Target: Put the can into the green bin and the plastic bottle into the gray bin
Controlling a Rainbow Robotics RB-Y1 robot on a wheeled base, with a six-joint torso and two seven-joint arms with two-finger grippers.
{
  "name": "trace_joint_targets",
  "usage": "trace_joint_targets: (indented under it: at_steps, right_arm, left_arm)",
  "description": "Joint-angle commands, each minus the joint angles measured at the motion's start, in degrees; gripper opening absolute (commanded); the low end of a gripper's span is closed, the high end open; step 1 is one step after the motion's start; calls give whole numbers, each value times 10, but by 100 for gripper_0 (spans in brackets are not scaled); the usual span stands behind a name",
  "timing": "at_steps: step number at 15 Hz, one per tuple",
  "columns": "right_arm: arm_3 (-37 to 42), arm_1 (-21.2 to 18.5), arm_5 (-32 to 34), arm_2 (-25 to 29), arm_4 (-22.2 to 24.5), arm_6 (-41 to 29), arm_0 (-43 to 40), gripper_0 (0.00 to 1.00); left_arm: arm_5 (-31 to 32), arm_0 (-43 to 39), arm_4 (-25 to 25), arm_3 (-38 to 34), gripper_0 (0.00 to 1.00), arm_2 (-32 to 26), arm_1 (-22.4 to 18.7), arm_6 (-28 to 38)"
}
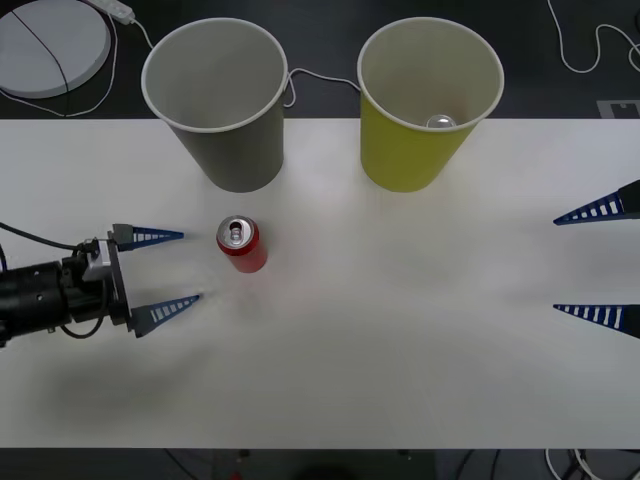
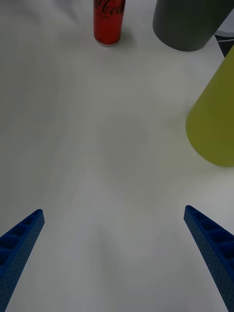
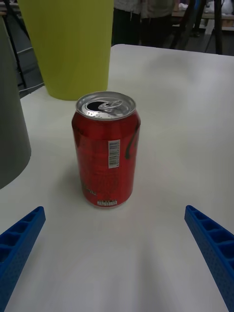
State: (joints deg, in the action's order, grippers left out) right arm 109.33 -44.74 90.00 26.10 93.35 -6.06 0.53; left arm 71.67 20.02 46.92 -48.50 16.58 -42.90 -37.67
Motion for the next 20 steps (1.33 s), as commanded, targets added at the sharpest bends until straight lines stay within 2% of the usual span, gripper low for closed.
trace_joint_targets:
  at_steps: [1, 10, 20]
  right_arm:
    - [0, 0, 0, 0, 0, 0, 0, 100]
    - [0, 0, 0, 0, 0, 0, 0, 100]
    - [0, 0, 0, 0, 0, 0, 0, 100]
  left_arm:
    - [0, 22, -2, 37, 100, 5, 24, -13]
    - [-37, 41, 5, 53, 100, 5, 81, -26]
    - [-68, 60, 21, 53, 100, 5, 117, -24]
